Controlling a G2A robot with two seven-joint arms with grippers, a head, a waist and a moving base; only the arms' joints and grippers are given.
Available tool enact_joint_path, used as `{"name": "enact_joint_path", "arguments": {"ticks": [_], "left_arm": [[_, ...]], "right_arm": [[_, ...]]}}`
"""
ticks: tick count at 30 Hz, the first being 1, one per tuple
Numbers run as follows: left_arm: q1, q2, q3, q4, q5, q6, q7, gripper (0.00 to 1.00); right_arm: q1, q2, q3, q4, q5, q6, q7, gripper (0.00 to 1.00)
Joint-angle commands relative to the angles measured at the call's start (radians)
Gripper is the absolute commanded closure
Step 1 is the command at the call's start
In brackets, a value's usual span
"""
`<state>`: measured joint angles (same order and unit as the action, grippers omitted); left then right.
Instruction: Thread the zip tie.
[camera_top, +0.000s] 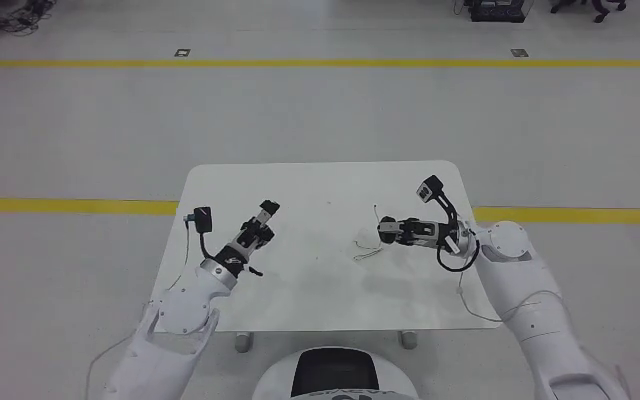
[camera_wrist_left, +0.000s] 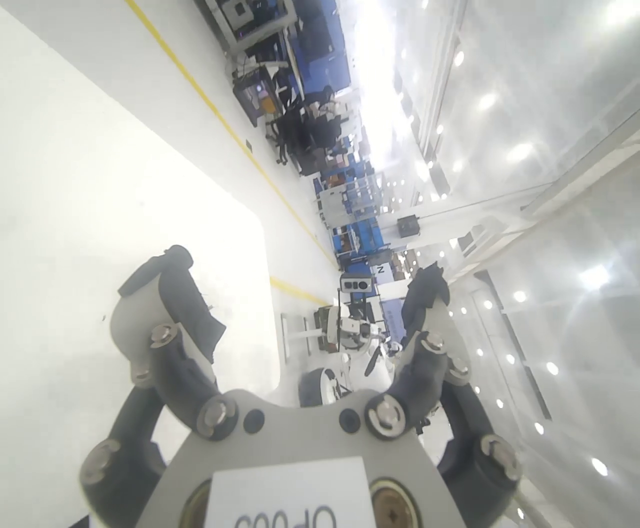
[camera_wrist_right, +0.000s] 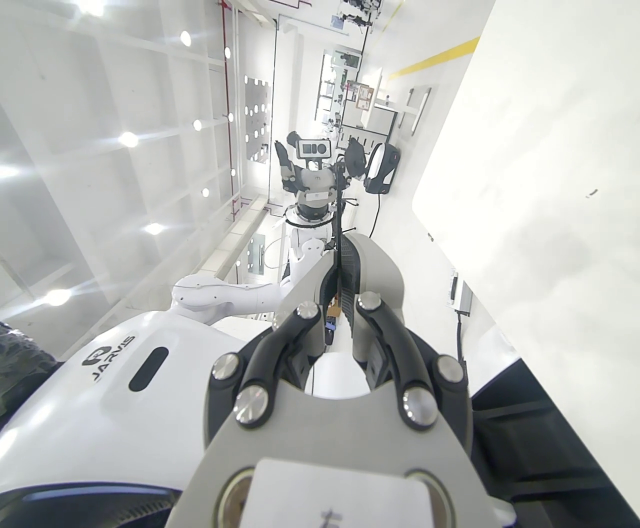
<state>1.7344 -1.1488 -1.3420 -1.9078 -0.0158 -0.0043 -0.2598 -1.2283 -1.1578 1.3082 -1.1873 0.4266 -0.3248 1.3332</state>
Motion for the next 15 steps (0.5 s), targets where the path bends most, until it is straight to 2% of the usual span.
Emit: {"name": "enact_joint_path", "arguments": {"ticks": [1, 7, 9, 15], "left_arm": [[-0.016, -0.003, 0.033, -0.004, 0.001, 0.03, -0.009, 0.0], [-0.05, -0.011, 0.074, 0.002, -0.034, 0.077, 0.012, 0.0], [-0.059, -0.01, 0.068, 0.002, -0.022, 0.054, 0.022, 0.0], [-0.059, -0.01, 0.068, 0.002, -0.022, 0.054, 0.022, 0.0]], "right_arm": [[0.003, -0.001, -0.012, 0.007, 0.007, -0.006, 0.002, 1.0], [0.023, -0.005, -0.038, 0.024, 0.018, -0.015, 0.025, 1.0], [0.027, -0.007, -0.04, 0.017, 0.014, -0.015, 0.045, 1.0], [0.03, -0.006, -0.035, 0.011, 0.0, -0.015, 0.042, 1.0]]}}
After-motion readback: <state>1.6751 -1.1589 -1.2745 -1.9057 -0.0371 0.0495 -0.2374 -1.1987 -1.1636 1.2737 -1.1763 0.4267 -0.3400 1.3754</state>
